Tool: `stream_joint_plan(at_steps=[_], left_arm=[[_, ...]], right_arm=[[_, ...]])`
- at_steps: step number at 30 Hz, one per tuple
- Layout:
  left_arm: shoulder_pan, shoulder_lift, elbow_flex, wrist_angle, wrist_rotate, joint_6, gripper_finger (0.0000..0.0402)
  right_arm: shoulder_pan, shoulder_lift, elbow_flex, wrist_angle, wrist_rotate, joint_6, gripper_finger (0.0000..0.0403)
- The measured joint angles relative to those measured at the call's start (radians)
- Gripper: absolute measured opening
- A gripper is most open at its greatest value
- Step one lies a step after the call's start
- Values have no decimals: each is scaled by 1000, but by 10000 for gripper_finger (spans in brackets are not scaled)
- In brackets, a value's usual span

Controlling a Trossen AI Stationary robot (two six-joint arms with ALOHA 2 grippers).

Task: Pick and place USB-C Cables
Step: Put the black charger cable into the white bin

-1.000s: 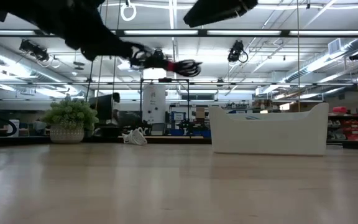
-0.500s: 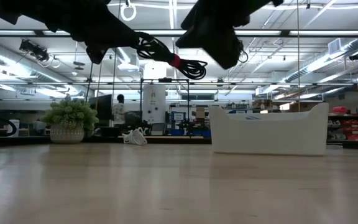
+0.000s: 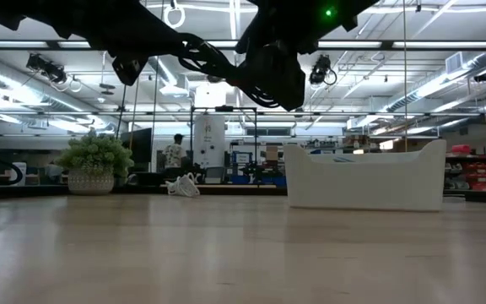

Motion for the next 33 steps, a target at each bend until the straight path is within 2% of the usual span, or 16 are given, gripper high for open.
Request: stream_joint_plan(at_steps=[5, 17, 23, 28, 33], left_arm=[[-10, 0, 0, -1, 0, 2, 39], [-10, 0, 0, 0, 0, 11, 39], [-9, 0, 0, 0, -1, 11, 45], [-10, 0, 0, -1, -1, 32, 79], [-9, -6, -1, -6, -9, 60, 142]], right_arm=[[-17, 0, 0, 1, -13, 3, 236], [-23, 0, 0, -4, -76, 3, 110], [-23, 0, 0, -4, -79, 3, 68], [-23, 0, -1, -12, -92, 26, 63], [-13, 0, -1, -109, -55, 65, 69]])
